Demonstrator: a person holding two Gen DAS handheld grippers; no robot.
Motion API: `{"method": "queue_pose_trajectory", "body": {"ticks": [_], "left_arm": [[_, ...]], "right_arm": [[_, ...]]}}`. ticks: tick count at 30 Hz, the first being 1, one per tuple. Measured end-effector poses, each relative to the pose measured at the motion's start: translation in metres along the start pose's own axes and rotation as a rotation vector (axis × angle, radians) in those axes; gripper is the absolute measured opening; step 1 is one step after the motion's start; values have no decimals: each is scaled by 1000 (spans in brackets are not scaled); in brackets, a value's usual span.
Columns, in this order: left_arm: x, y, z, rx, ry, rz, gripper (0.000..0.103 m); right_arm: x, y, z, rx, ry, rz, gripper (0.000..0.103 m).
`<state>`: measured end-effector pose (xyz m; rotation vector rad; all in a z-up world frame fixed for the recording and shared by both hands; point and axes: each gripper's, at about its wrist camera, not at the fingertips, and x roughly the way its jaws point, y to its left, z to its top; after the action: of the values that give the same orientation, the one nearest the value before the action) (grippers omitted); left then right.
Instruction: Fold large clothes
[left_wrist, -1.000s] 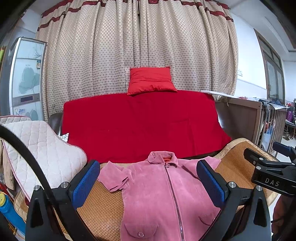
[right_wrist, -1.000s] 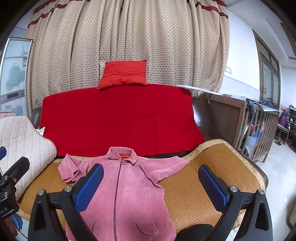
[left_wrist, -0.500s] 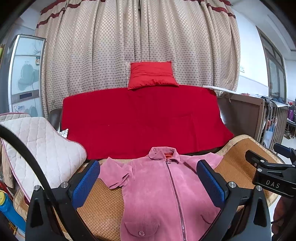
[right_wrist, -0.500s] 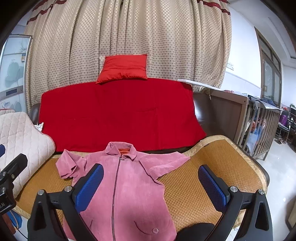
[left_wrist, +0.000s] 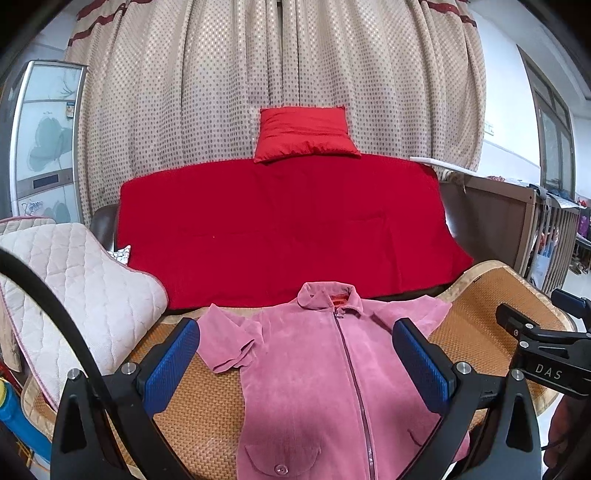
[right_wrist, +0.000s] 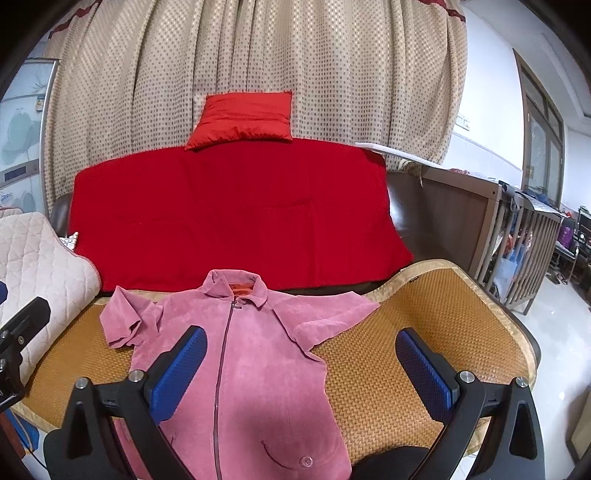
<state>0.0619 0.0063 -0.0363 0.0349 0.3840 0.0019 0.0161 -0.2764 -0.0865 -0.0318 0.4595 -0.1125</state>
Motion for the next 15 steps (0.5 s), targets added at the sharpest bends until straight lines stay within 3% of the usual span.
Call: {"method": "queue_pose_trajectory", "body": {"ticks": [15], "left_arm": [[58,-1,-1,-3,69,9,103]], "right_arm": [[54,-3,3,2,50,-12,103]]}}
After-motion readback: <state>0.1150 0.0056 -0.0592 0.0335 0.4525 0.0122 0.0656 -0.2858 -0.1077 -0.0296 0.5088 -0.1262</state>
